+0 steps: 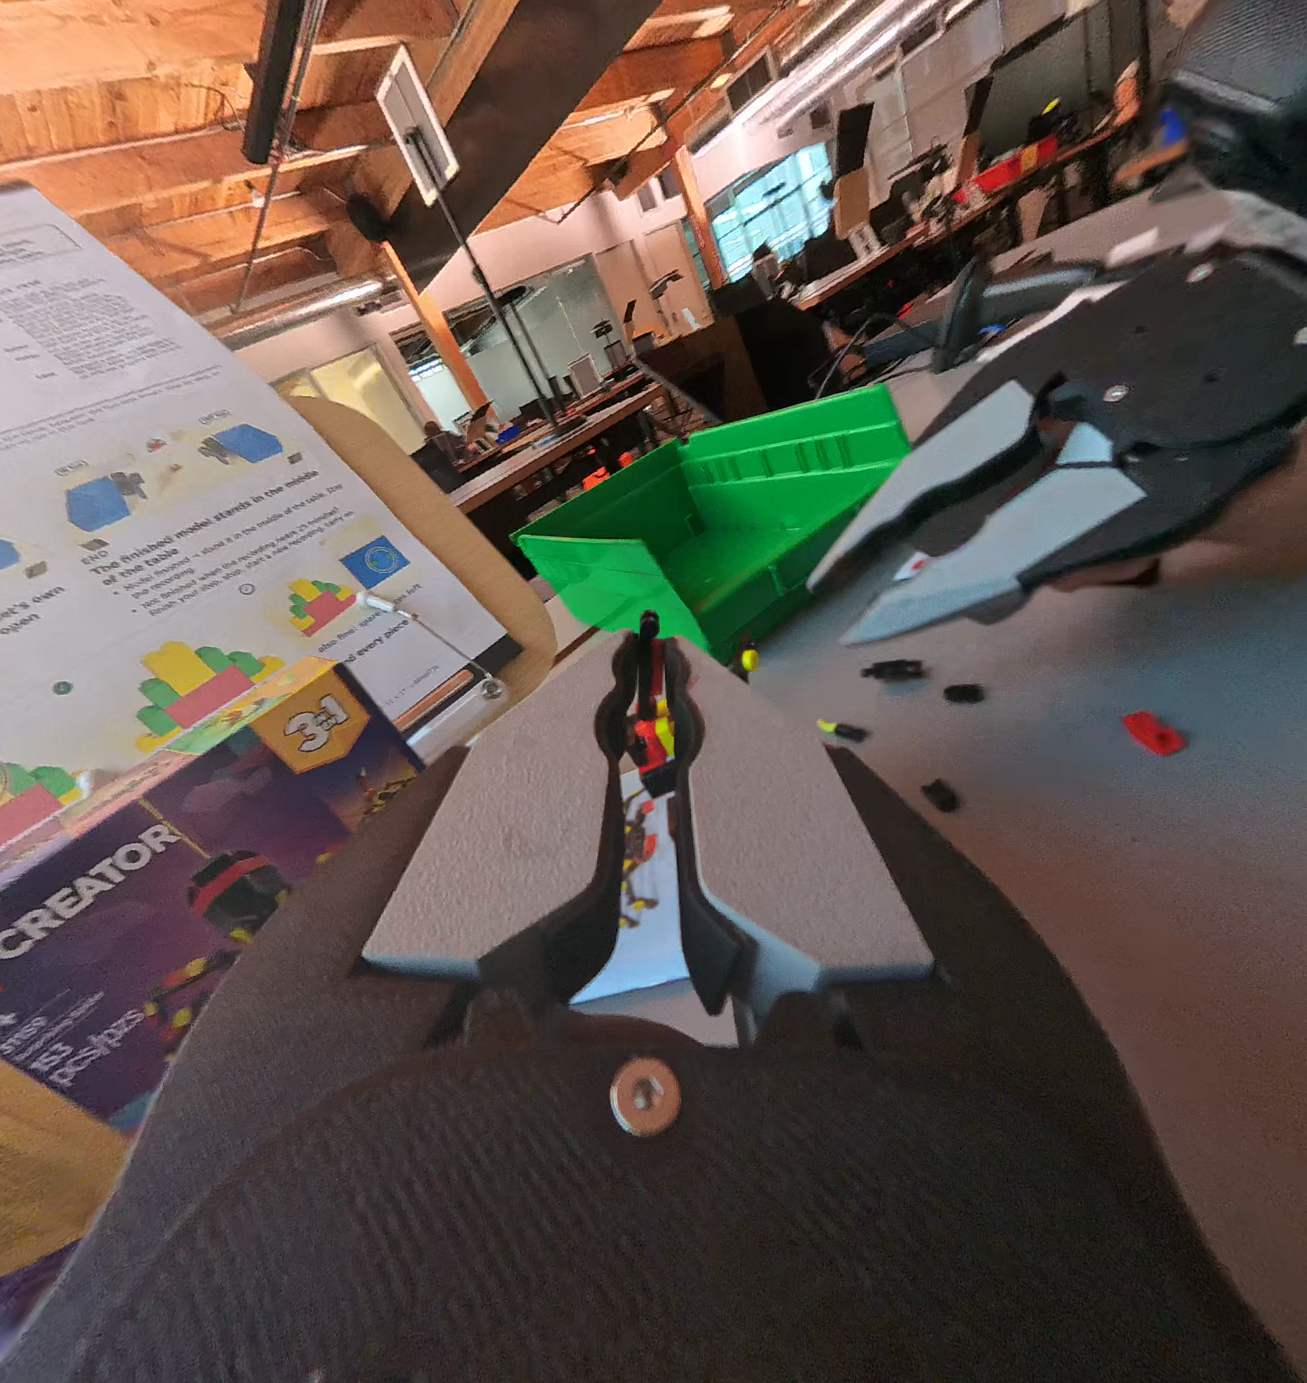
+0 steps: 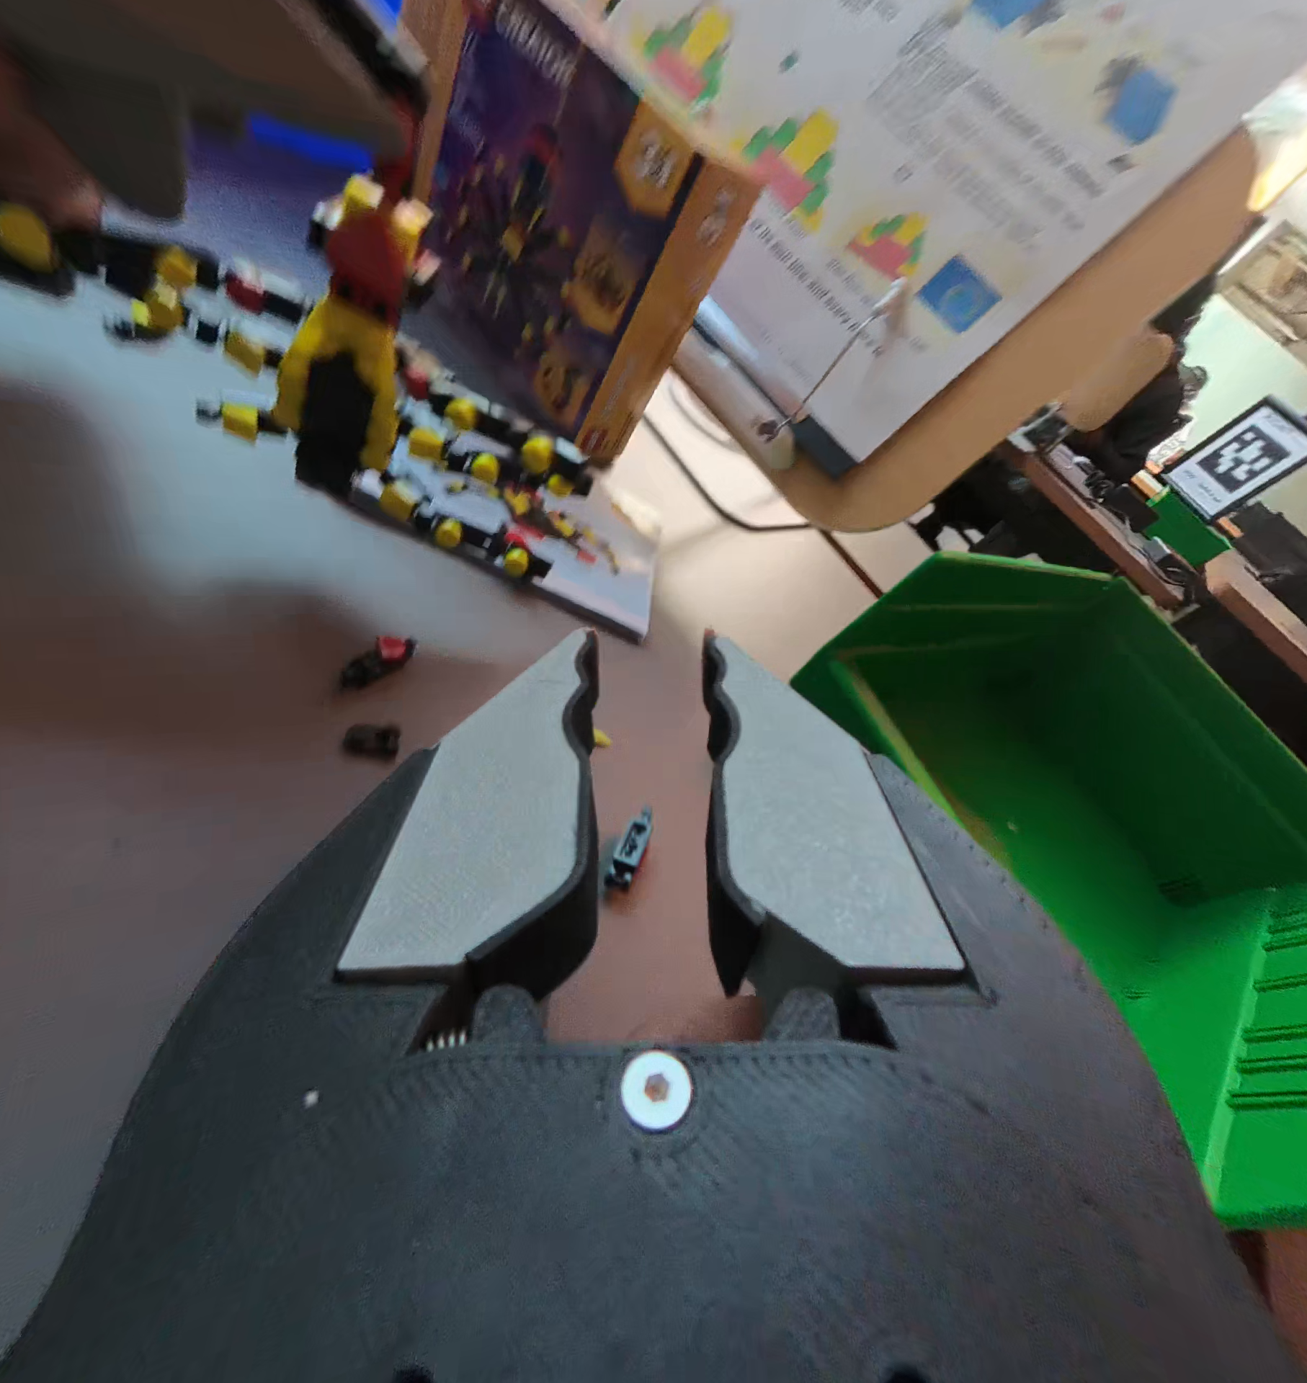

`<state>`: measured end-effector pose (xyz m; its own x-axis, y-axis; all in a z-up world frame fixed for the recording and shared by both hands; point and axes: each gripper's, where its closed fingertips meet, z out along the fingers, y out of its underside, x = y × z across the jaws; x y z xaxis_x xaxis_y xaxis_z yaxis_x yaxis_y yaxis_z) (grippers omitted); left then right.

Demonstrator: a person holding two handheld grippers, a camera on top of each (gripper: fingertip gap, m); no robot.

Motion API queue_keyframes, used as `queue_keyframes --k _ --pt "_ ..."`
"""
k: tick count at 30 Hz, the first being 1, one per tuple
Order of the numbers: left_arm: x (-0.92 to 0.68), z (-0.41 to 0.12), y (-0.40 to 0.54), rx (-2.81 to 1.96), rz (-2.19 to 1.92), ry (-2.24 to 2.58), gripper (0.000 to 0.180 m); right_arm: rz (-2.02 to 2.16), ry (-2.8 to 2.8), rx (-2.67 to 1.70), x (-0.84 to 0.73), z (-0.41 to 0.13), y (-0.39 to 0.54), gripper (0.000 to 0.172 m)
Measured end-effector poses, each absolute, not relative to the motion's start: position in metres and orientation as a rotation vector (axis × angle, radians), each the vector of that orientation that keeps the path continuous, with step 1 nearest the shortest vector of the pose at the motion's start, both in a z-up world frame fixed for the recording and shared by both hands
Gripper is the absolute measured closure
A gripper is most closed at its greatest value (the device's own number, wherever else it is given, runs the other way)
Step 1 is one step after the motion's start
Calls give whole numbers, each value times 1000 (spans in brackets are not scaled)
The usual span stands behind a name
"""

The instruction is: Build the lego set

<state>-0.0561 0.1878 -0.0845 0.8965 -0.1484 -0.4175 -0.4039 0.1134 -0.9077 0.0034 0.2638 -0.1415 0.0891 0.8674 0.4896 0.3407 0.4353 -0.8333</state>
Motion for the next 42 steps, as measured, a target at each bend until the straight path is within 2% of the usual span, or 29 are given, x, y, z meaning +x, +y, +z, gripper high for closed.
queue_keyframes --k 5,11,21,22,26,30,33,36,38,40,42 --pt "-48 -74 181 -1427 -61 425 177 971 -1188 -1187 17 -92 269 146" --pt "-34 -73 176 -1420 -260 436 177 1326 -1059 -1158 25 -66 257 140" --pt "-17 -70 167 -1403 -613 415 176 1371 -1408 -1062 1 -94 188 125" --pt "-17 -71 167 -1406 -629 412 176 1367 -1440 -1050 -1 -97 183 128" --pt "-14 -74 167 -1419 -630 428 176 1279 -1551 -1026 -3 -112 175 168" --pt "-13 -75 168 -1423 -625 432 176 1292 -1552 -1031 -2 -112 175 169" --pt "-12 -75 167 -1424 -655 434 176 1336 -1510 -1035 -2 -105 175 145" --pt "-6 -76 164 -1419 -696 458 176 1310 -1573 -1061 -5 -117 171 140" --pt "-2 -75 161 -1411 -726 477 176 1277 -1617 -1049 -7 -124 166 145" --pt "-2 -74 160 -1408 -736 472 176 1261 -1639 -1015 -7 -125 161 160" --pt "-5 -71 161 -1395 -765 444 176 1219 -1614 -1007 -9 -123 165 159"
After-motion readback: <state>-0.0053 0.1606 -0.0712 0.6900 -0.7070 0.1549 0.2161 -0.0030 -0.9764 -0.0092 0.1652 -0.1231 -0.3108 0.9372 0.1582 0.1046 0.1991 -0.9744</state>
